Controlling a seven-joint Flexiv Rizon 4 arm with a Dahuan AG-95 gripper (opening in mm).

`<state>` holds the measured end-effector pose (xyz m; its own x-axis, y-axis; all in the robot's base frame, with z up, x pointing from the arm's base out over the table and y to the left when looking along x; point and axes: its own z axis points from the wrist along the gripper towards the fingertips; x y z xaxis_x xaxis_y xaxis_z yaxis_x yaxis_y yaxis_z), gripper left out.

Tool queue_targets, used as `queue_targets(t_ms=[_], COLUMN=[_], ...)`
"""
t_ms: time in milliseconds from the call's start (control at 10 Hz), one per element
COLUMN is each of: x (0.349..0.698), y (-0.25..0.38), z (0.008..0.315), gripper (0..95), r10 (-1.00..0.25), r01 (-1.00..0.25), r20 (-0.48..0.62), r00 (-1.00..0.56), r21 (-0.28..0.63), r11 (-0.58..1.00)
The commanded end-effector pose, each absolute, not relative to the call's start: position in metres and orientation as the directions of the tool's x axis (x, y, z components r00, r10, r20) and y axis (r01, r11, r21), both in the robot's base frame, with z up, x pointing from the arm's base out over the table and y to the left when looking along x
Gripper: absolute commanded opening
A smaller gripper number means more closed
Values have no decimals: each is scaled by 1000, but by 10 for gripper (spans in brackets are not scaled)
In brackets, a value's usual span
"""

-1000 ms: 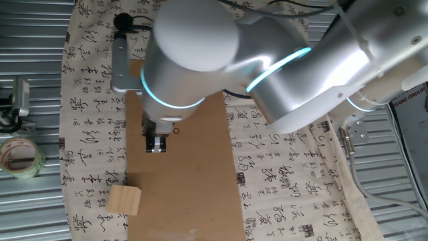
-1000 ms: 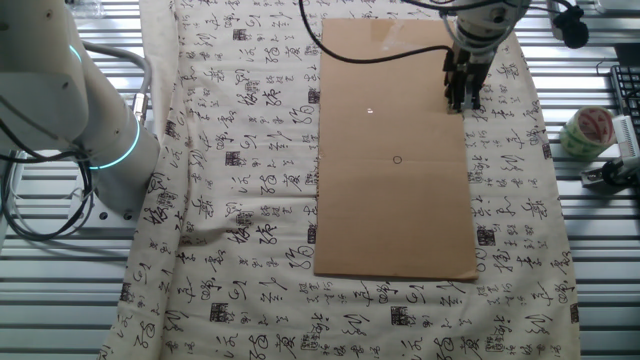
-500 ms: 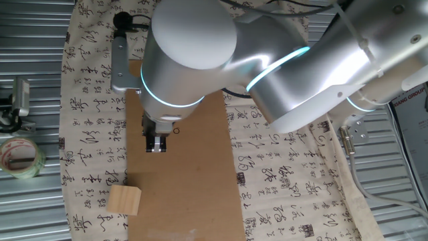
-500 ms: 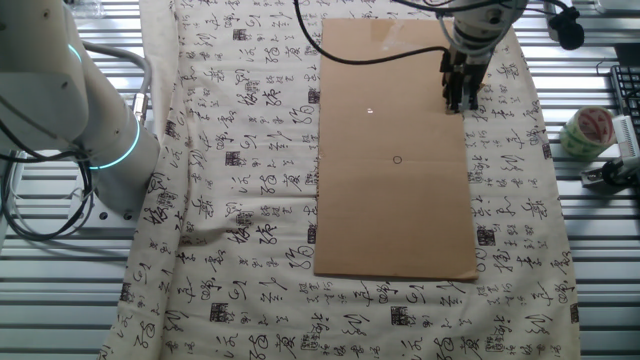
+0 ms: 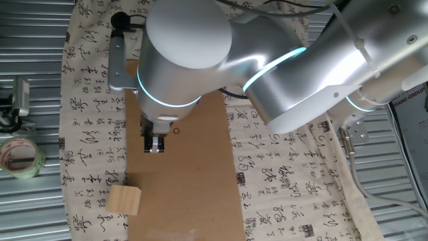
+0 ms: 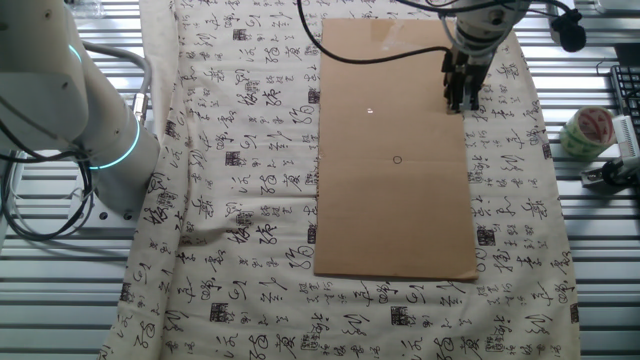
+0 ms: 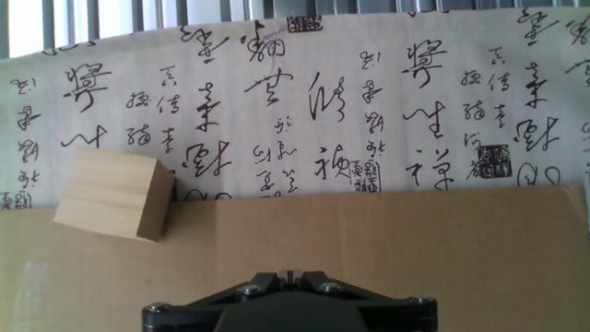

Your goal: Grab the block and place it at the designated location

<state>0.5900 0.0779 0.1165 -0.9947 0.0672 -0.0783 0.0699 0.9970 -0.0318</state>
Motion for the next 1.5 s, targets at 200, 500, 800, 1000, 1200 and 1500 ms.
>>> queue_targets(t_ms=[200, 500, 800, 1000, 1200, 1500], x=[592, 601, 613, 619, 625, 634], y=[78, 83, 91, 94, 99, 106], z=[116, 119, 118, 118, 117, 115], gripper=[0, 0, 0, 0, 0, 0], r10=[66, 66, 79, 86, 94, 116], r01=[68, 67, 80, 86, 95, 116], r20=[-69, -53, -46, -42, -38, -32], r00=[-995, -996, -996, -995, -995, -993], r21=[-24, -22, -22, -20, -19, -21], r11=[997, 997, 997, 996, 995, 993])
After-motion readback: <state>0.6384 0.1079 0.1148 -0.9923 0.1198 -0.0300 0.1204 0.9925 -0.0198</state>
